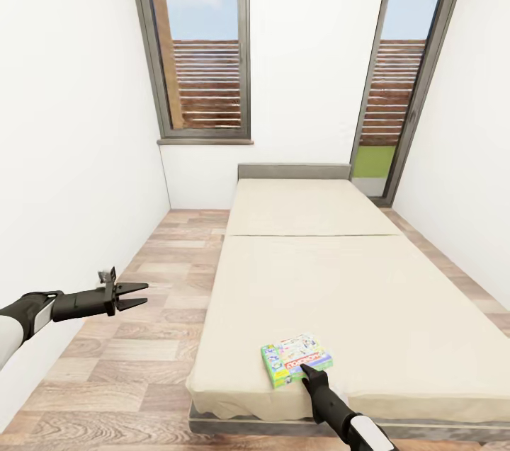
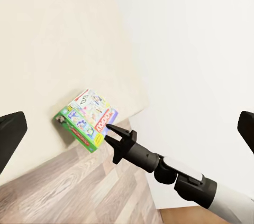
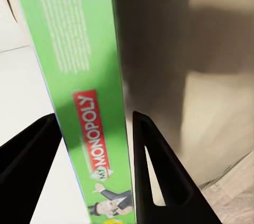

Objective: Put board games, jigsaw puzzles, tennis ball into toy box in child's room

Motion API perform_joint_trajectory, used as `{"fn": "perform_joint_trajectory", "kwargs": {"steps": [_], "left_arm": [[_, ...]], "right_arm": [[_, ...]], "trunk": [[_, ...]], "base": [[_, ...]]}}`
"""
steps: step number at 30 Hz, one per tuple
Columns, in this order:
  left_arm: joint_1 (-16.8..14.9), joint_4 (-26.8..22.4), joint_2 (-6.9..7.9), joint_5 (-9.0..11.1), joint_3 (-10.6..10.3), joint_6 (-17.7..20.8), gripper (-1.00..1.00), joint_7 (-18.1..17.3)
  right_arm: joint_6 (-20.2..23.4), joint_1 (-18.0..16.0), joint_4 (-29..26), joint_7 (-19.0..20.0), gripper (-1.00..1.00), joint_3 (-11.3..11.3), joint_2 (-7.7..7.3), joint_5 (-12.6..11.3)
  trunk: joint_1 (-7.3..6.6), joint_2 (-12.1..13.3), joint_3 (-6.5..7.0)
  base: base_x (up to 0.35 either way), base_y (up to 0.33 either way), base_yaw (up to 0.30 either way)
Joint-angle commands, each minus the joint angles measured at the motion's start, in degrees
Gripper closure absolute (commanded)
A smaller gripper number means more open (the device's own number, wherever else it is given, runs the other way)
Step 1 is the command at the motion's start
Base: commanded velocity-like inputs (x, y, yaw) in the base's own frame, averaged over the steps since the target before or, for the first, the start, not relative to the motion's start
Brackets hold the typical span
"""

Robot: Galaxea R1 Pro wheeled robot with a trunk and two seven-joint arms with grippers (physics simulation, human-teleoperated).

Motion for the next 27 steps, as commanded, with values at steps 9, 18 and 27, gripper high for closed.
{"fn": "perform_joint_trajectory", "kwargs": {"steps": [9,18,27], "left_arm": [[-0.03,0.01,-0.04,-0.61,0.43,0.66,-1.00,-0.29],[-0.03,-0.13,-0.12,-0.69,0.23,0.73,-1.00,-0.29],[-0.09,-0.17,-0.16,-0.78,0.16,0.74,-1.00,-0.29]], "right_arm": [[0.49,-0.03,-0.01,0.01,1.00,-0.11,-0.01,-0.33],[1.03,-0.06,-5.58,0.35,1.00,2.64,-0.68,-0.33],[1.02,-0.03,-9.39,3.55,1.00,6.20,-1.10,-0.33]], "trunk": [[-1.32,2.38,1.02],[-3.30,5.99,2.64],[-5.28,9.60,4.25]], "base": [[0.000,0.000,0.000],[0.000,0.000,0.000],[0.000,0.000,0.000]]}}
